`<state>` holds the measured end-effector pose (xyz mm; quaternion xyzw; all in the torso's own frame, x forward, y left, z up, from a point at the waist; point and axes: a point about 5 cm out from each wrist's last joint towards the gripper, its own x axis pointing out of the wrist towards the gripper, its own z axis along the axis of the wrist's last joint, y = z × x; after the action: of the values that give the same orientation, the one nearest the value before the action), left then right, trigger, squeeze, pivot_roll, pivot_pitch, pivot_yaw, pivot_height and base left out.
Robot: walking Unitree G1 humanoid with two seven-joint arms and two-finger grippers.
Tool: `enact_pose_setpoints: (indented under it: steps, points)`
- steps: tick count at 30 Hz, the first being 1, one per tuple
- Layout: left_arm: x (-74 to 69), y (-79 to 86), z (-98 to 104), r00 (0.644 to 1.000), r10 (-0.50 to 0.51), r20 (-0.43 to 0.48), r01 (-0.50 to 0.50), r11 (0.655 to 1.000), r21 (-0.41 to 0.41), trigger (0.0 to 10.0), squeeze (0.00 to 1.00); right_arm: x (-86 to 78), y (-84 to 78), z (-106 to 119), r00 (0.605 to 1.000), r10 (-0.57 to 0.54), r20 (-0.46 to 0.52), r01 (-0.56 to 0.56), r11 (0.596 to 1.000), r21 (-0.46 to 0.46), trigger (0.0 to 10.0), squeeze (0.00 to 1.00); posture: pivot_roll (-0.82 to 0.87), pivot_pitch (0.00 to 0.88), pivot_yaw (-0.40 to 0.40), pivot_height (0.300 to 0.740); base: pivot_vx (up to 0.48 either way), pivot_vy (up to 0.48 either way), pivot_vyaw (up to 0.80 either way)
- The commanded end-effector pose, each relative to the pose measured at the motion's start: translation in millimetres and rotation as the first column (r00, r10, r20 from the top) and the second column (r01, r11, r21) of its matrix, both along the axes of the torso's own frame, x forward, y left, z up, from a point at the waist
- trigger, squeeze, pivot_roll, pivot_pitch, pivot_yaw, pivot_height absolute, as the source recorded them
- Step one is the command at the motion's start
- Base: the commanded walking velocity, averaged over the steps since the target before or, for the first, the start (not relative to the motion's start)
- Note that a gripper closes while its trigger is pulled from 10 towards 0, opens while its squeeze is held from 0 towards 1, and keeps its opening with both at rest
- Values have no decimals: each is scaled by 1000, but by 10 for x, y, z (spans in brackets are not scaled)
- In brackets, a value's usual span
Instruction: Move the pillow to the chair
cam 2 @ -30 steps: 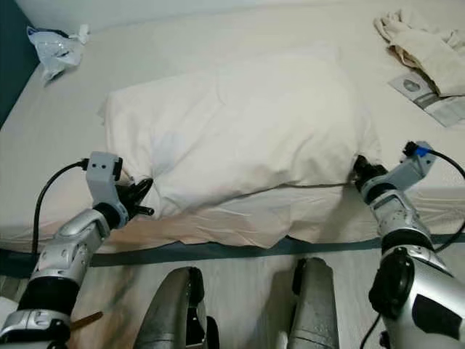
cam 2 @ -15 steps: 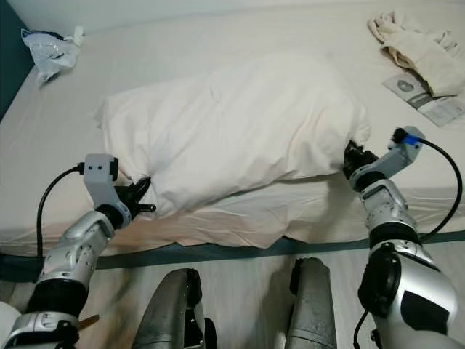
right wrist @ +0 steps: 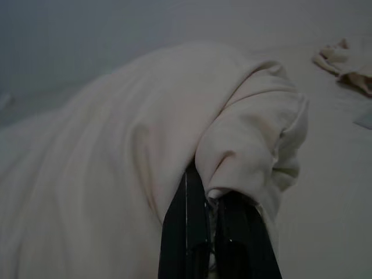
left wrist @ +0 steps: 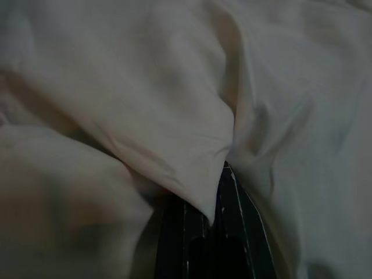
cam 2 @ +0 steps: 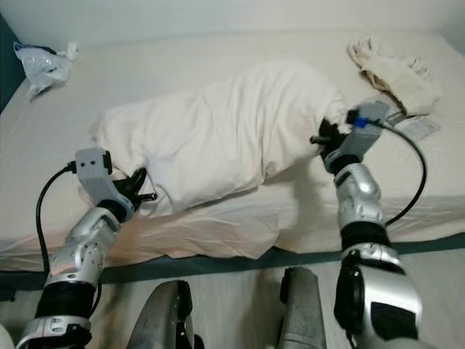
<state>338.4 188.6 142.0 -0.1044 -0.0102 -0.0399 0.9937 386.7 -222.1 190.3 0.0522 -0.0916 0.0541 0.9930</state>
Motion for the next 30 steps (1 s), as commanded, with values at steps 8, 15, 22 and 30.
enact_pose_setpoints:
  steps: [8, 15, 22, 30]
  points:
    - [-45, -127, 42, 998, 56, 14, -57, 996, 70, 10000, 0, -76, 178, -221, 999, -28, -29, 26, 998, -58, 10000, 0, 0, 94, 3, 566, 0, 0, 0]
    - [-88, -212, -6, 1000, 19, 2, -19, 999, 28, 10000, 0, -133, 65, -300, 996, -88, -35, 85, 994, -69, 10000, 0, -6, 90, 10, 566, 0, 0, 0]
    - [-128, -284, -39, 1000, -20, 6, 20, 1000, -1, 10000, 0, -177, 107, -336, 998, -50, -26, 48, 996, -78, 10000, 0, -12, 79, 12, 566, 0, 0, 0]
    - [-157, -297, -134, 1000, 11, -2, -11, 997, 80, 10000, 0, -261, 182, -434, 999, -24, -30, 22, 996, -87, 10000, 0, -18, 63, 10, 591, 0, 0, 0]
